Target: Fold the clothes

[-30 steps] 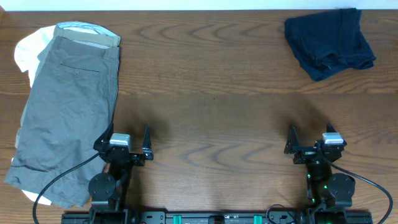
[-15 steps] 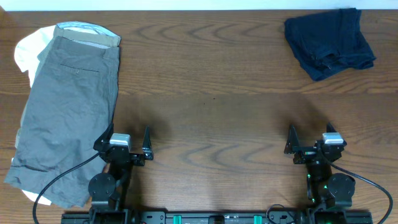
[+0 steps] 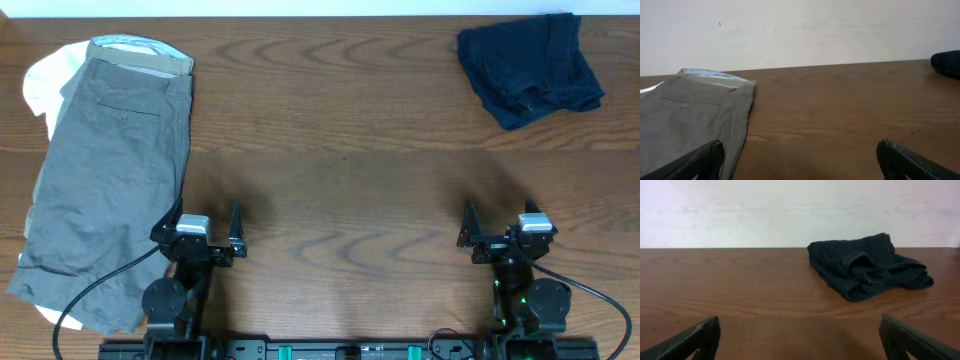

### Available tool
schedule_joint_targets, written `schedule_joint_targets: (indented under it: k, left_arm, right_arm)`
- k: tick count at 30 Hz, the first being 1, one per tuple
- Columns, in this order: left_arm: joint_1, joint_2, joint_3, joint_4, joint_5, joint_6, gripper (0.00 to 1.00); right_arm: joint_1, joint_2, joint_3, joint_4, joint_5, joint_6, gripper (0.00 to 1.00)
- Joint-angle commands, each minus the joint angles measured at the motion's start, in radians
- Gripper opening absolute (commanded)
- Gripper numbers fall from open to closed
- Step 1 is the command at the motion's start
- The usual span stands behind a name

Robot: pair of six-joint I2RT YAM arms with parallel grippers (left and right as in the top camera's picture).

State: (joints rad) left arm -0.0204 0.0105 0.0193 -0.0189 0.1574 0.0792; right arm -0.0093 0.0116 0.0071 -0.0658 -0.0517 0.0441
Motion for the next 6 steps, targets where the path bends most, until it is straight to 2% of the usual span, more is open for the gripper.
schedule_joint_targets:
  k: [1,6]
  left_arm:
    - [0.005,-0.006,-0.015,-0.037,0.017,0.006,0.98]
    - [0.005,-0.006,-0.015,-0.037,0.017,0.006,0.98]
  right_arm:
    - [-0.012,-0.007,-0.002,-0.005,0.003,0.000,0.99]
    - [-0.012,-0.007,-0.002,-0.005,0.003,0.000,0.99]
